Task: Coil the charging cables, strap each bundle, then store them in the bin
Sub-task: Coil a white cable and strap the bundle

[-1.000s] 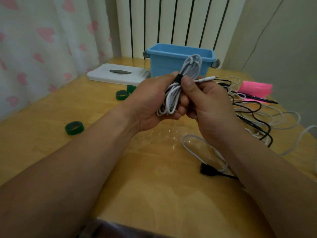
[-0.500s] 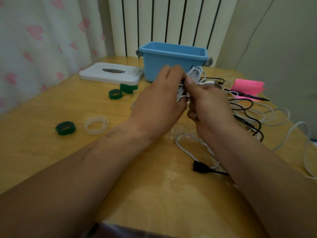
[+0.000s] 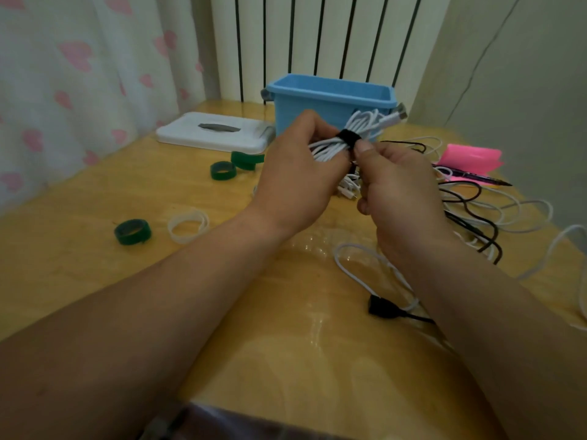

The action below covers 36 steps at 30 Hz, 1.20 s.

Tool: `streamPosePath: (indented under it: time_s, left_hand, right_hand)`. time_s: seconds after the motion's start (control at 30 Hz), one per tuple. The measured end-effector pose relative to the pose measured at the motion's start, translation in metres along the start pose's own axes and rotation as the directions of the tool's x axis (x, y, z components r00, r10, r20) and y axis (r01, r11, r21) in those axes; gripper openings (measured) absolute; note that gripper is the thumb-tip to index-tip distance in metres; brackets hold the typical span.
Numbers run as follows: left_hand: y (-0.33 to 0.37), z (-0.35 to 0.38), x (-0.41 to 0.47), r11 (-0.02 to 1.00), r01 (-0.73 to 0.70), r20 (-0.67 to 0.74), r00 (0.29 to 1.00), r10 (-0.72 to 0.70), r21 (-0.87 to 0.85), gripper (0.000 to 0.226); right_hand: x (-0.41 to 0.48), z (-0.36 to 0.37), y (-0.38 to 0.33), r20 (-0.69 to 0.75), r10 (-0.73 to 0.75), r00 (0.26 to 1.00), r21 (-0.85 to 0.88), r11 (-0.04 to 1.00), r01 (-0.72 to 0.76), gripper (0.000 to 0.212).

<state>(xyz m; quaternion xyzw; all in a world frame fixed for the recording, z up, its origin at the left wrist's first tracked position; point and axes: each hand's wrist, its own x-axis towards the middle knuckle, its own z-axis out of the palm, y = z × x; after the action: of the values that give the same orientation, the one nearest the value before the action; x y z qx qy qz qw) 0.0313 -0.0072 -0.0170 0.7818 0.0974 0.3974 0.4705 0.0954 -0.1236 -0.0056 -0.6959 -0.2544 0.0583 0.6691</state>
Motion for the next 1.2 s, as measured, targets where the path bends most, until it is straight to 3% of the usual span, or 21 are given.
streamPosePath:
  time_s: [0.17,0.37,0.5,0.63,0.77,0.97,1.1,1.2]
  left_hand:
    - [0.006,0.002,-0.001,0.941,0.181,0.027,0.983,-0.181,-0.287,0.017]
    - [0.011,0.0,-0.003,0.781,0.358,0.171,0.933,-0.316,-0.511,0.012]
    - [0.011,-0.009,-0.003,0.782,0.399,0.286,0.913,-0.29,-0.479,0.012]
    - [0.009,-0.013,-0.001,0.8,0.416,0.278,0.906,-0.32,-0.433,0.024]
    - [0.006,-0.015,0.004,0.719,0.485,0.311,0.874,-0.374,-0.497,0.025]
    - [0.001,-0.02,0.009,0.585,0.612,0.521,0.782,-0.343,-0.532,0.031]
    - [-0.002,-0.02,0.009,0.496,0.674,0.623,0.724,-0.296,-0.547,0.039]
    - [-0.001,-0.023,0.009,0.511,0.683,0.655,0.704,-0.274,-0.521,0.042]
  right_hand:
    - [0.003,0.001,0.003,-0.029,-0.001,1.0,0.029,1.0,0.002,0.033]
    - [0.006,0.003,0.009,0.015,-0.006,1.0,0.102,0.995,0.004,0.026]
    - [0.009,0.0,0.013,0.034,-0.015,0.999,0.118,0.993,0.01,0.03]
    - [0.009,-0.003,0.015,0.045,-0.019,0.999,0.103,0.995,0.014,0.024]
    - [0.01,-0.003,0.015,0.113,-0.048,0.992,0.141,0.99,0.031,0.019]
    - [0.01,-0.006,0.013,0.119,-0.056,0.991,0.186,0.982,0.033,0.019]
    - [0.011,-0.007,0.011,0.302,-0.025,0.953,0.332,0.94,-0.08,0.02]
    - [0.012,-0.01,0.009,0.435,0.014,0.9,0.369,0.909,-0.193,0.021]
